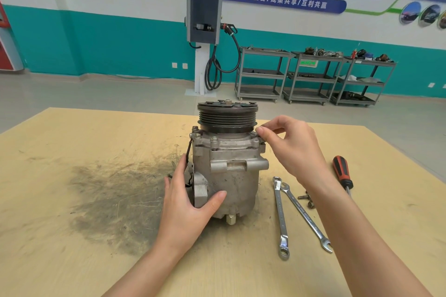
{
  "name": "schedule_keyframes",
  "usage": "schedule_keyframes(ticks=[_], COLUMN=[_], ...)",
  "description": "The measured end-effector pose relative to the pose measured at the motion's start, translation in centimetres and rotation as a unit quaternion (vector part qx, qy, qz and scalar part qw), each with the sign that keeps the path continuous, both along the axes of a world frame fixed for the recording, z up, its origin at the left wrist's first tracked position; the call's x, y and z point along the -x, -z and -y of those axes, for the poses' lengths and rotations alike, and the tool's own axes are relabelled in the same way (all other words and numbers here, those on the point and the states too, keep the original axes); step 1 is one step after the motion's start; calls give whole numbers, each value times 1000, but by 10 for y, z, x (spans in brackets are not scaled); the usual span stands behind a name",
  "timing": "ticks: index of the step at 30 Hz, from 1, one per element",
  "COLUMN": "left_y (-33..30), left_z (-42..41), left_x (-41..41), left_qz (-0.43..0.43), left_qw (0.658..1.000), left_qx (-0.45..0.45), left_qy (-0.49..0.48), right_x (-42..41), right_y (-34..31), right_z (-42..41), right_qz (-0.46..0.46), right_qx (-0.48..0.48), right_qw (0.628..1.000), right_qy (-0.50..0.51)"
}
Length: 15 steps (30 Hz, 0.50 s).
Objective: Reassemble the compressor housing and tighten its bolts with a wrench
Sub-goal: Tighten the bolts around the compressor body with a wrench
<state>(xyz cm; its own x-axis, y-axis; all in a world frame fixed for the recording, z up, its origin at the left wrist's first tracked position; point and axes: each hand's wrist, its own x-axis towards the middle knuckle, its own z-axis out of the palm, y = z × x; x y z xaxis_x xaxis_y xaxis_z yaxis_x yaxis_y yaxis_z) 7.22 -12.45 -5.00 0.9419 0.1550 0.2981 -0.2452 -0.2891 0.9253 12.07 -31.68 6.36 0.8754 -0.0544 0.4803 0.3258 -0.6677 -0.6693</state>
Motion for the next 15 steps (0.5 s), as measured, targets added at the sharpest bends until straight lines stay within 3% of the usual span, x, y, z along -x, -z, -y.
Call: schedule_keyframes(ticks=[15], left_y=[1], left_z=[0], left_x=[0], left_qz=[0], left_qw=[1000], left_qx=[-10], left_qy=[-5], right_x=[1], right_y=[-3], right_z=[8], right_qz=[-40], right_qx=[-65], right_qw=[995], right_qy=[-58])
